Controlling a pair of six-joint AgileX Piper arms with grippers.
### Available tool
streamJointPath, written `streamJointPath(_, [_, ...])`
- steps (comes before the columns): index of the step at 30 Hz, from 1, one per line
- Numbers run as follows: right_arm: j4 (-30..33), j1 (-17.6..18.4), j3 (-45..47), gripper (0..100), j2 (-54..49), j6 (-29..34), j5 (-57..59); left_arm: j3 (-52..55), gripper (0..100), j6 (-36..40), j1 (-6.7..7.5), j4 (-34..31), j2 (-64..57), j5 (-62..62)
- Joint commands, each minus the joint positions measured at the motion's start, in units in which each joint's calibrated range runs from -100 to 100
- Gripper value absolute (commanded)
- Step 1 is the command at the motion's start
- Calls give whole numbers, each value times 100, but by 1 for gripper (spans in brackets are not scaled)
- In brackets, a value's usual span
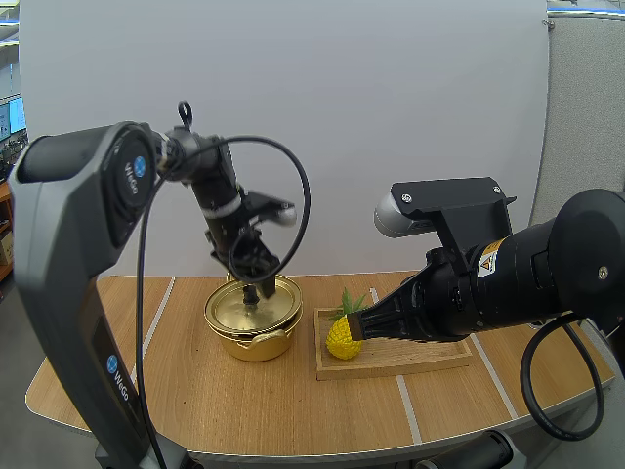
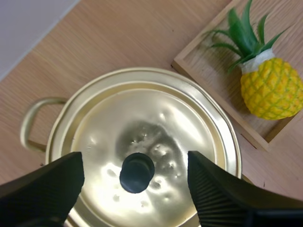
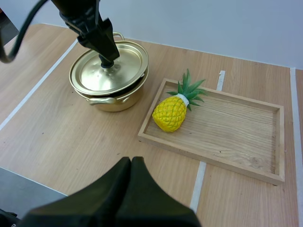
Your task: Open the pot, put the grape inside, and close it
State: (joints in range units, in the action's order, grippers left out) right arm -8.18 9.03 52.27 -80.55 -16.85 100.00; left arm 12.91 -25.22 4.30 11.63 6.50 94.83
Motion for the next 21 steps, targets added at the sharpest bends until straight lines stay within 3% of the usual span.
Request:
streamJointPath(1, [-11,-18,3,0,-76,-68,0,-605,100,2,19,47,-721,517])
streamJointPath(12, [-11,-18,3,0,-76,-68,0,-2154,100,35,19,47,-2186,517])
streamJointPath(21, [-11,-18,3,0,-76,-68,0,-2346,100,115,19,-55,-3422,517])
